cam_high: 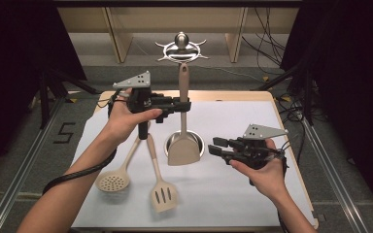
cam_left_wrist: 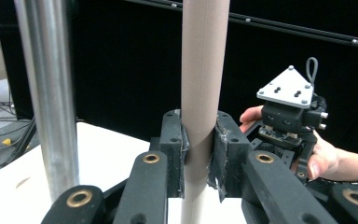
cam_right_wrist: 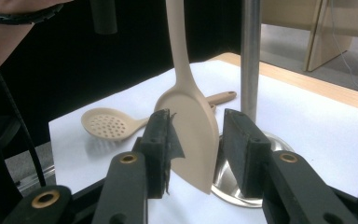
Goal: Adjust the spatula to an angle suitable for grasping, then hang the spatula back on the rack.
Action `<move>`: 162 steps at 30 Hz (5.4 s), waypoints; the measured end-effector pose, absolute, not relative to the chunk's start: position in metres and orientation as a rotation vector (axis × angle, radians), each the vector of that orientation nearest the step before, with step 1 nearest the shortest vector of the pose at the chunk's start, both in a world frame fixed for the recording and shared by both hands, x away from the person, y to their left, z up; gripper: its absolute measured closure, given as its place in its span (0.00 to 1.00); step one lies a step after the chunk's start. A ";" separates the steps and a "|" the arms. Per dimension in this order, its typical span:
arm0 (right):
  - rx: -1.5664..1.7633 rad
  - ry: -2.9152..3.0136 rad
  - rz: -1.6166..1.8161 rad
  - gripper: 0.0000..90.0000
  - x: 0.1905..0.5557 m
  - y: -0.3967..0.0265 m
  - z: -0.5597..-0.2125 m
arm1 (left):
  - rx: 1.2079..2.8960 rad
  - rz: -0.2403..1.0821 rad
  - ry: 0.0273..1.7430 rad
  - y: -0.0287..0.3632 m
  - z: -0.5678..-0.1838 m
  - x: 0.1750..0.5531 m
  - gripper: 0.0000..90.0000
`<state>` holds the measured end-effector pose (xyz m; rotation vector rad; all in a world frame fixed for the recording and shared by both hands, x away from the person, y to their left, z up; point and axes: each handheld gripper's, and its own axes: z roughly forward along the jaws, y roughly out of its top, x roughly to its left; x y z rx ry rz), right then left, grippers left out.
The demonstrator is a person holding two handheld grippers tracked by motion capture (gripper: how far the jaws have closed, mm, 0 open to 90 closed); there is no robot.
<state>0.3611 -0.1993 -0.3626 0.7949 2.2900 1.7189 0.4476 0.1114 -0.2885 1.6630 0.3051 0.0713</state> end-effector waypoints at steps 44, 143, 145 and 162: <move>0.910 2.264 1.624 0.69 0.358 -0.213 -0.377 | 1.364 0.488 0.542 0.138 -0.229 0.415 0.99; 1.075 2.333 1.465 0.68 0.381 -0.232 -0.384 | 1.882 0.577 1.081 0.214 -0.353 0.423 0.73; 1.069 2.332 1.451 0.68 0.381 -0.231 -0.386 | 1.984 0.577 1.085 0.217 -0.363 0.431 0.76; 1.157 2.394 1.386 0.69 0.374 -0.232 -0.389 | 2.223 0.309 1.359 0.205 -0.430 0.461 0.78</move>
